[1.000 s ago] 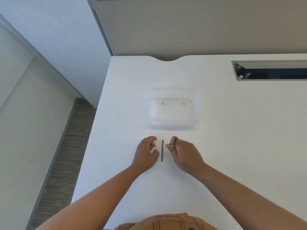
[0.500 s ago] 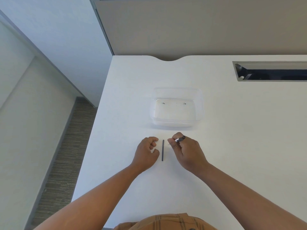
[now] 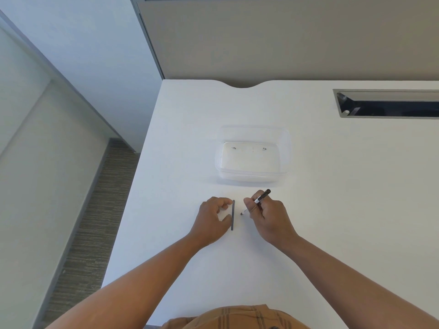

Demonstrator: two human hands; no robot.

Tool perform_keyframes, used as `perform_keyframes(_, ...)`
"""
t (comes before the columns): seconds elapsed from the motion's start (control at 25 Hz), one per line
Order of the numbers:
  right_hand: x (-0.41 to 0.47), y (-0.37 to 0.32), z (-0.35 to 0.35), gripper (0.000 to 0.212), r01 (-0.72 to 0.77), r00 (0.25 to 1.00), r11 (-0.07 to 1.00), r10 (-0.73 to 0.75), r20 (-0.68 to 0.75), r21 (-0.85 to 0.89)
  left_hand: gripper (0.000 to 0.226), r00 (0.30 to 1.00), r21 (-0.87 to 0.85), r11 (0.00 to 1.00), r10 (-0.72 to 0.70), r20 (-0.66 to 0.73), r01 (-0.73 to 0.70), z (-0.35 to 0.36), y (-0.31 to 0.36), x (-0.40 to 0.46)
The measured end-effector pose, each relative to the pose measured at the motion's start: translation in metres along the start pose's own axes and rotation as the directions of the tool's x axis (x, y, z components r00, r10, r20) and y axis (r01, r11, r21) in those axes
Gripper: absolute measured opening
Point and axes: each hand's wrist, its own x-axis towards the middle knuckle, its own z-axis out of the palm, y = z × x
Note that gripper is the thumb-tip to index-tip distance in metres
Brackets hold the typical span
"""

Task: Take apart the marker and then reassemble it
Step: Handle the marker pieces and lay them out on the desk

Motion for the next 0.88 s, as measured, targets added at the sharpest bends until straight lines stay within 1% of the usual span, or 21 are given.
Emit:
perform_keyframes(0.12,0.002,-0.003,0.000,0.040,-0.004,1.000,1.000,0.004,-0.005,-0.019,0.035,0.995,0.088,0.992,0.081,0.065,-0.086,0.006,0.004,0.000)
perform_keyframes(0.24,0.004,-0.006,0.000,0.037,0.025,1.000,0.998,-0.024,0.015,-0.050,0.017,0.984,0.135,0.980,0.131,0.124,-0.147,0.011,0.014,0.002)
perform_keyframes(0.28,0.004,-0.008,0.000,0.036,0.033,0.999,0.999,-0.032,0.023,-0.038,0.014,0.982,0.133,0.978,0.146,0.124,-0.162,0.012,0.017,0.002)
perform_keyframes(0.36,0.002,-0.011,-0.001,0.035,0.034,0.999,0.999,-0.035,0.038,0.017,0.016,0.983,0.096,0.981,0.157,0.097,-0.166,0.012,0.019,0.003)
perform_keyframes(0.44,-0.002,-0.009,-0.002,0.029,0.015,0.999,0.999,-0.016,0.043,0.039,0.016,0.992,-0.005,0.996,0.091,0.090,-0.091,0.011,0.020,0.002)
perform_keyframes(0.52,-0.006,-0.003,-0.002,0.019,-0.011,0.999,1.000,0.011,0.050,0.008,0.008,0.993,-0.173,0.983,-0.044,0.110,0.063,0.009,0.023,0.001)
perform_keyframes(0.56,-0.007,-0.001,-0.002,0.019,-0.022,0.998,0.999,0.024,0.063,-0.027,0.007,0.988,-0.252,0.960,-0.092,0.127,0.122,0.006,0.024,0.000)
perform_keyframes(0.64,-0.008,0.000,0.000,0.019,-0.020,0.993,0.993,0.033,0.110,-0.116,0.012,0.980,-0.358,0.919,-0.113,0.166,0.167,0.002,0.025,-0.001)
perform_keyframes(0.72,-0.008,0.000,0.001,0.012,0.006,0.989,0.985,0.019,0.144,-0.170,0.016,0.974,-0.435,0.882,-0.102,0.201,0.182,-0.001,0.028,-0.001)
perform_keyframes(0.8,-0.007,0.000,0.002,0.009,0.025,0.989,0.983,0.002,0.151,-0.179,0.021,0.969,-0.502,0.838,-0.115,0.218,0.213,-0.003,0.029,0.000)
perform_keyframes(0.88,-0.007,-0.001,0.001,0.009,0.013,0.988,0.988,0.010,0.154,-0.151,0.022,0.961,-0.564,0.786,-0.141,0.236,0.254,-0.006,0.028,0.000)
